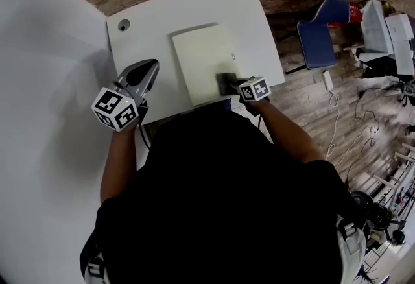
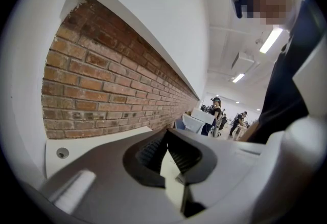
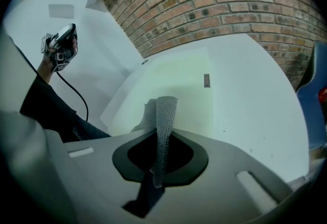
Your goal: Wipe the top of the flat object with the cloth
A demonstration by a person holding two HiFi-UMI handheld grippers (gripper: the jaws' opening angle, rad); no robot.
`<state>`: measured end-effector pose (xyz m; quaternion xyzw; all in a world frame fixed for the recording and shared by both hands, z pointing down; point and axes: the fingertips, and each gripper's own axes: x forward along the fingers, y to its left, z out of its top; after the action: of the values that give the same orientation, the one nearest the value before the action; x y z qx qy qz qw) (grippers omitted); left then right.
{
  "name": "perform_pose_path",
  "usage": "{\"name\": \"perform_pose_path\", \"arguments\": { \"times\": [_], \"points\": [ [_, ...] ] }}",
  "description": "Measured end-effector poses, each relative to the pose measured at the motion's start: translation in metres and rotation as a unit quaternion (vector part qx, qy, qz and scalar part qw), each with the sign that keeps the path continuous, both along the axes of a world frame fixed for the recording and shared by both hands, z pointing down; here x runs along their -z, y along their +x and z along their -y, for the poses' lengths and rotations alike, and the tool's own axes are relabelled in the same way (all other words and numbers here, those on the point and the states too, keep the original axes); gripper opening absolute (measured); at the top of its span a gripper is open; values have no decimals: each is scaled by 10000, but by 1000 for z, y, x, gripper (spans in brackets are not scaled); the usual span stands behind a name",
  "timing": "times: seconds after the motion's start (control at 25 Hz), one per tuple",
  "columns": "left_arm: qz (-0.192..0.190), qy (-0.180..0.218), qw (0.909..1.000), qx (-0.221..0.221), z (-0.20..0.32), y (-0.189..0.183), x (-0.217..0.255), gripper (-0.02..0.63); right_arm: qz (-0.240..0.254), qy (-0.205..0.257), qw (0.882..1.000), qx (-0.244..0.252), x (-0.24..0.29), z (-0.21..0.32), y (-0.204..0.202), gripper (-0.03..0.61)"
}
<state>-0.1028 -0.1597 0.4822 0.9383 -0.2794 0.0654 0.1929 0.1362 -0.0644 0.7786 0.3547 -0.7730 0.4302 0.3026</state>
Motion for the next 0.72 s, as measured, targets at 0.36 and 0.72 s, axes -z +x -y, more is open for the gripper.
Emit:
{"name": "perform_pose_path", "arguments": {
  "times": [0.36, 0.72],
  "points": [
    [-39, 48, 10000, 5, 5, 3, 1, 2, -185, 9, 9993, -312, -3, 0, 27, 8],
    [-53, 42, 10000, -1, 13, 7, 1, 2, -284, -10, 9985, -463, -3, 4, 41, 8]
  ]
}}
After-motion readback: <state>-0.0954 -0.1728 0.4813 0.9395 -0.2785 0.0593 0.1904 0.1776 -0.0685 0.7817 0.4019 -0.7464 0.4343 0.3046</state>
